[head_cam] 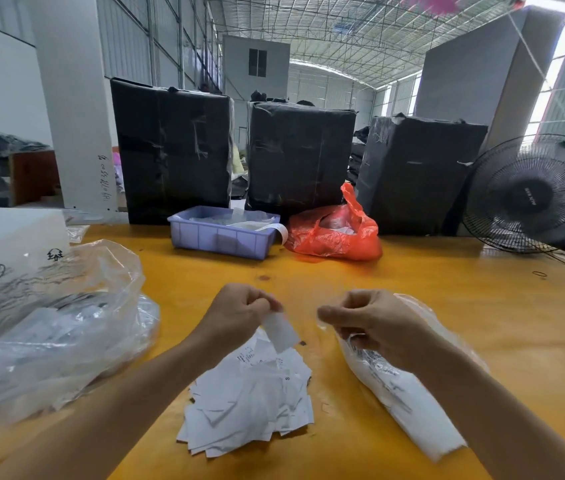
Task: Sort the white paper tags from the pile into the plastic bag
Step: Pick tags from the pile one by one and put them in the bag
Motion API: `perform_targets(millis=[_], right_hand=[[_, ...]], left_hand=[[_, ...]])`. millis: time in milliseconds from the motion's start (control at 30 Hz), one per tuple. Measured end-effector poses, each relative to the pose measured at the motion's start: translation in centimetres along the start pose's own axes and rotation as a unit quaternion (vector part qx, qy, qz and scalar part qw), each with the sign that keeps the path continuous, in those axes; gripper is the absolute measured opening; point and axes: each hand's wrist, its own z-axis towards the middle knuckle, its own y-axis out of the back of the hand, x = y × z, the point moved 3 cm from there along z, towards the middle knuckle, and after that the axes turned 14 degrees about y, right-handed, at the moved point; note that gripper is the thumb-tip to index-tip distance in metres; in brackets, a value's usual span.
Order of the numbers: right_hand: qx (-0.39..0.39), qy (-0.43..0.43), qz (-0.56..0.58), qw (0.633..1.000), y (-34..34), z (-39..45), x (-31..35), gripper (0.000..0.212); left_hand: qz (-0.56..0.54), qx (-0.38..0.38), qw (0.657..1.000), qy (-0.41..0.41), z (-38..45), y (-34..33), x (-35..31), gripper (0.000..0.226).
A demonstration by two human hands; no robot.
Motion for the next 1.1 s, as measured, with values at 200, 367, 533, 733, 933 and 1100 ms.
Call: perform_targets(millis=[200,367,533,733,933,1100], right_hand=[[0.050,-0.023,0.054,0.997,-3.5,1.3,-1.4,0.035],[0.058,-0.021,0.058,0.996,-4.1,1.5,-2.3,0.050],[0.025,0.008,0.031,0.999,-3.9,1.9,-2.9,0.033],[0.015,0.005,0.017,1.000,-3.7,1.7,-3.2,0.032],[-0.111,0.050,-0.229,0.966,3.5,0.9,-2.9,0.023],[-0.127,0.040,-0.512,0.849,7.2,0.4,-4.0,0.022]], left_hand=[[-0.082,0.150,0.980,0.104,-0.9,-0.6,-0.1,0.065],[-0.104,0.199,0.966,0.126,-1.3,-0.2,0.7,0.081],[-0.079,0.224,0.966,0.104,-1.6,-0.1,0.9,0.042],[-0.084,0.170,0.972,0.141,-1.1,-0.5,1.8,0.011],[-0.124,0.121,0.971,0.162,-0.8,0.5,2.1,0.019],[-0.116,0.132,0.968,0.178,-1.2,0.5,1.8,0.031]])
